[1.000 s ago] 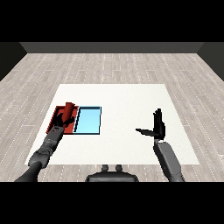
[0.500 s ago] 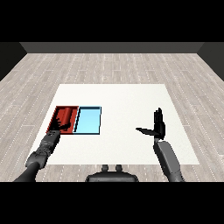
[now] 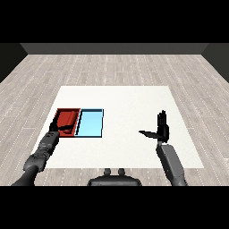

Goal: Pick the red can and put it in the red box

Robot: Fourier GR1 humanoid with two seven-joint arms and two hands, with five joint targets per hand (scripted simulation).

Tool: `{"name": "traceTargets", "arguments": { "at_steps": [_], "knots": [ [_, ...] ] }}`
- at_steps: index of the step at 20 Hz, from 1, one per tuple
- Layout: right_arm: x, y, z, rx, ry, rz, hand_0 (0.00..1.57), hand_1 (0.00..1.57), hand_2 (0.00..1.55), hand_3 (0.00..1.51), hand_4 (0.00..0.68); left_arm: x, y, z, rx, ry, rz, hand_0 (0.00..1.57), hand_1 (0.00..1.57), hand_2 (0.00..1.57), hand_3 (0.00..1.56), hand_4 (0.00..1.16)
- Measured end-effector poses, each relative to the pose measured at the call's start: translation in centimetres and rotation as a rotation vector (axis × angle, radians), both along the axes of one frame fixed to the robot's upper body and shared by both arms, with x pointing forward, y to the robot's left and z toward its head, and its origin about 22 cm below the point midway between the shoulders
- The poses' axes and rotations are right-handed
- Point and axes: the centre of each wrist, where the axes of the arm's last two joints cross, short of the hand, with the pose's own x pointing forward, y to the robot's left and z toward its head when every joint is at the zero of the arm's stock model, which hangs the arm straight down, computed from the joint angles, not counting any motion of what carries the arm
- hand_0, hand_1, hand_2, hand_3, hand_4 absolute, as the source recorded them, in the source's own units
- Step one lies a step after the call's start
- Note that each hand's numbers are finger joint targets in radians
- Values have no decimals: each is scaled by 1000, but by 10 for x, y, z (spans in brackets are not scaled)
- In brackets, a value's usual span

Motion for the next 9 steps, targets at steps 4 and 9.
{"name": "traceTargets", "arguments": {
  "at_steps": [4,9],
  "knots": [
    [-2,3,5,12,-22,26,0,0,0,0,0,10,2,15,-39,-201,-66,1360,1360,1247,0,0],
    [-3,5,6,8,-46,73,0,0,0,0,0,23,-7,31,-137,-457,-214,0,0,0,0,0]
  ]
}}
